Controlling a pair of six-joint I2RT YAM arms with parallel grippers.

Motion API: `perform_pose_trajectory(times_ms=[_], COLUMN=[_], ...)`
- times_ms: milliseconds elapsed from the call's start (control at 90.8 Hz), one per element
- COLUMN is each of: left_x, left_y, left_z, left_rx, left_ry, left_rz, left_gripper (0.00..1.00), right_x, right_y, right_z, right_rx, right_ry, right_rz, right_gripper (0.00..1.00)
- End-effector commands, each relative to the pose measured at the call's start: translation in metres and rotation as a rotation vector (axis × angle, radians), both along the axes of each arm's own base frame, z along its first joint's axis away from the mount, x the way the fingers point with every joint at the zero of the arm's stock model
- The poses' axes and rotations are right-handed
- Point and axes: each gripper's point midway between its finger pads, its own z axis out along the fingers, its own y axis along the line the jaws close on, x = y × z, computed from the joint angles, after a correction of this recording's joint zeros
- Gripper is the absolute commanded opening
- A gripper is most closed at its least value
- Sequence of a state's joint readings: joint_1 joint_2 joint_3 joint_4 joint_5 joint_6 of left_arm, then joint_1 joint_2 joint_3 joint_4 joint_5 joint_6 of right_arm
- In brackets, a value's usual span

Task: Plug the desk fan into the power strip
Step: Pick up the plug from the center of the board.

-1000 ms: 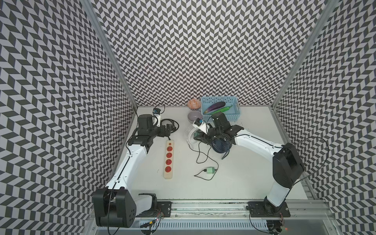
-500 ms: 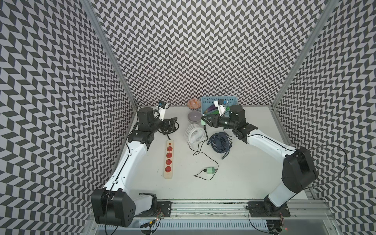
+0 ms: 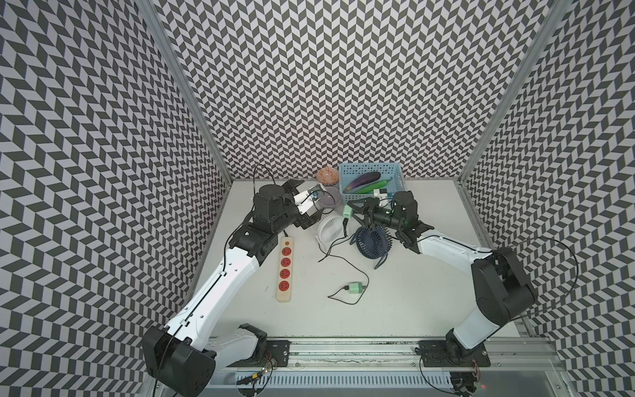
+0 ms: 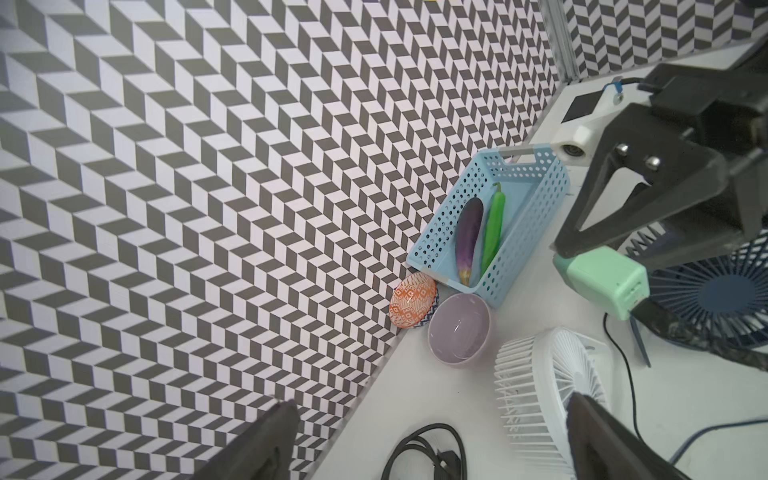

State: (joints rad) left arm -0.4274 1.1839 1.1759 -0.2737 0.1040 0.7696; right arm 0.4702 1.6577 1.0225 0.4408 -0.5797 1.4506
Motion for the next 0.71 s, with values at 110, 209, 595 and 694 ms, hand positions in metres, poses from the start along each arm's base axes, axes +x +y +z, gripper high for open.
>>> perform_pose_trajectory(times_ms=[110, 209, 595, 694], left_x=[-0.027, -0.039, -0.057, -0.053], left_y=[-0.029, -0.040, -0.057, -0.059], left_z=[0.018, 0.029, -0.021, -0.029], left_rx=[0.220, 0.227, 0.503, 0.563], left_ry=[-0.115, -0.128, -0.199, -0.241], left_rz=[-0.146, -0.198, -0.320, -0.316], left_gripper=[1.00, 1.00, 1.00, 1.00], right_x=[0.007, 0.010, -0.001, -0.004], right_y=[-0.002, 0.000, 0.014, 0.011], right_z=[0.032, 0.033, 0.030, 0.036], right_rx=[0.133, 0.136, 0.188, 0.209], right_ry=[0.032, 0.040, 0.139, 0.140], right_rz=[-0.117, -0.142, -0.162, -0.179], right_gripper=[0.00, 0.00, 0.00, 0.00])
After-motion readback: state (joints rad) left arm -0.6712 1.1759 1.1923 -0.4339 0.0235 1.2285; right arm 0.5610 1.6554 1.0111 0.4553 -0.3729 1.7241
